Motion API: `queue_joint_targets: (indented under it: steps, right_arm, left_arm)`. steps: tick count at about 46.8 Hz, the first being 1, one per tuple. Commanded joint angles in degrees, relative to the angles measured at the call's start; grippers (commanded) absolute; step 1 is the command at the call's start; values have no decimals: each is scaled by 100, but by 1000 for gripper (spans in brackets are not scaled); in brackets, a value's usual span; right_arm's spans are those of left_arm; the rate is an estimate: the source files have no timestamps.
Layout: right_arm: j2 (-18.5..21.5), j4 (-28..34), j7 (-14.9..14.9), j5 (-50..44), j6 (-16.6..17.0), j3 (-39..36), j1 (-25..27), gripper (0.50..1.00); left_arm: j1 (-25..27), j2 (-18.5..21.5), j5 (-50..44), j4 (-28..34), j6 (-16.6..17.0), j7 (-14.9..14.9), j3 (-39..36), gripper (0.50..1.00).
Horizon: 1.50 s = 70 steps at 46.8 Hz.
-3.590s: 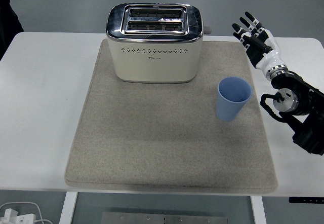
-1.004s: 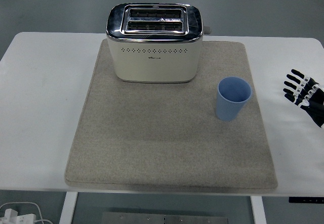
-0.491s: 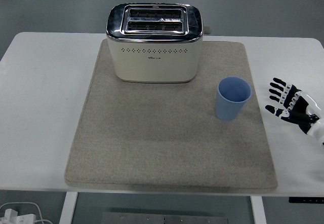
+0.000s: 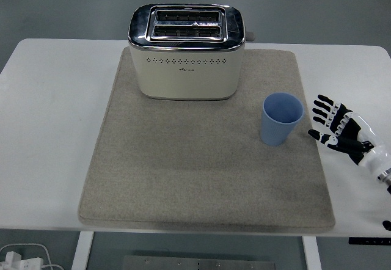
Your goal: Put the water cup in front of the bread machine
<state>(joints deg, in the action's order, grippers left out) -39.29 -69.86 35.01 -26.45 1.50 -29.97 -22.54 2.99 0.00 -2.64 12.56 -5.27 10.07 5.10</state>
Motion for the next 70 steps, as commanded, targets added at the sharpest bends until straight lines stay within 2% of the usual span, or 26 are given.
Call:
queue_joint_targets:
  steps: [1, 36, 65, 70]
  right_arm:
    - [0, -80, -1, 0, -62, -9, 4, 926]
    - [115, -502, -1, -185, -431, 17, 83, 926]
    - [440, -572, -1, -378, -607, 35, 12, 926]
    - [607, -572, -1, -396, -642, 35, 12, 926]
  left_arm:
    - [0, 0, 0, 0, 0, -5, 0, 1000]
    - [0, 0, 0, 35, 0, 4, -9, 1000]
    - [9, 0, 0, 44, 0, 4, 0, 1000]
    - [9, 0, 0, 44, 0, -5, 0, 1000]
